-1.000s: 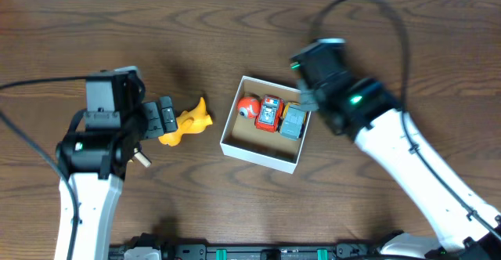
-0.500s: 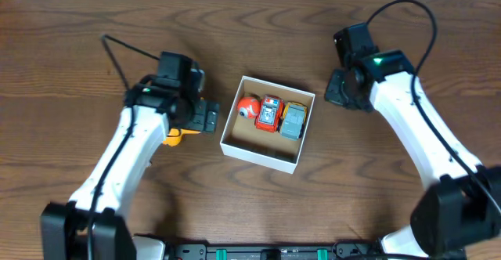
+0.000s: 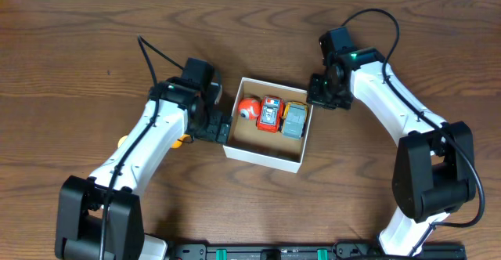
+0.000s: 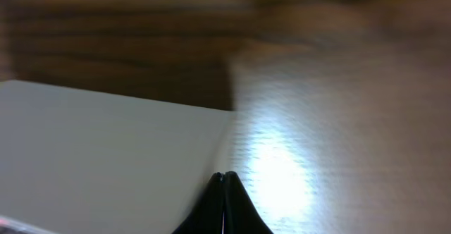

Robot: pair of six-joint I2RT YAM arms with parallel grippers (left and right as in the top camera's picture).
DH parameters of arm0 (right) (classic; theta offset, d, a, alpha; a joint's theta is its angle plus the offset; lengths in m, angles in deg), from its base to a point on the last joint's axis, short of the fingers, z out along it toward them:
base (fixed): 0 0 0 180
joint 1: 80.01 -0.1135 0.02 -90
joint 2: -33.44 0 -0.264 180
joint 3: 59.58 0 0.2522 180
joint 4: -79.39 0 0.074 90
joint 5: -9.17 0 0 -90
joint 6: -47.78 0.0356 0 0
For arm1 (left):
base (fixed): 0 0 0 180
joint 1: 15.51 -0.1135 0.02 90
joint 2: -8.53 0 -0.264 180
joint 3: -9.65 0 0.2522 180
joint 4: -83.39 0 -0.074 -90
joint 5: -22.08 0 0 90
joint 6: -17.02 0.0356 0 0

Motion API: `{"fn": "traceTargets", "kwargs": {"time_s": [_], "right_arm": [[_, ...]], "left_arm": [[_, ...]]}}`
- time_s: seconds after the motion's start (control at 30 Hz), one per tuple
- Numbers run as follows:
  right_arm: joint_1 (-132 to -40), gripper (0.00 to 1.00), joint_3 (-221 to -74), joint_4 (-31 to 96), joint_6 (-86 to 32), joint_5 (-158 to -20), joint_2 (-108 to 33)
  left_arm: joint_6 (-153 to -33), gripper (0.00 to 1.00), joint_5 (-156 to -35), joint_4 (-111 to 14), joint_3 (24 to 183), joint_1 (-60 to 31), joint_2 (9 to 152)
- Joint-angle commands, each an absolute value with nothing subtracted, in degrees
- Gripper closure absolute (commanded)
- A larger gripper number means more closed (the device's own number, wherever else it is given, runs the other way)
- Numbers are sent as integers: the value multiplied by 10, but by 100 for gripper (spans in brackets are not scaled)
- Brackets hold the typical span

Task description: Pack container

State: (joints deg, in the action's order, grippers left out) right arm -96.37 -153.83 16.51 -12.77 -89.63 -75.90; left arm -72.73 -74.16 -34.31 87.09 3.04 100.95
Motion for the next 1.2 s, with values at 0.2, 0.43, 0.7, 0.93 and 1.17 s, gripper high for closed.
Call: {"fn": "traceTargets", "kwargs": {"time_s": [0.2, 0.43, 0.7, 0.93, 1.17], "right_arm": [[-963, 97, -1538, 192, -187, -968, -761], [-964, 94, -1538, 194, -202, -961, -761], [-959, 78, -1539, 172, -202, -843, -746], [-931, 48, -1539, 123, -202, -730, -667], [-924, 46, -1539, 88, -202, -716, -561]], "left_arm": [[-728, 2, -750, -314, 881, 59, 1010], [-728, 2, -750, -311, 882, 58, 1008], [-728, 1, -687, -310, 911, 58, 940], [-711, 2, -608, -304, 934, 37, 829], [-643, 2, -608, -271, 934, -64, 800]]}}
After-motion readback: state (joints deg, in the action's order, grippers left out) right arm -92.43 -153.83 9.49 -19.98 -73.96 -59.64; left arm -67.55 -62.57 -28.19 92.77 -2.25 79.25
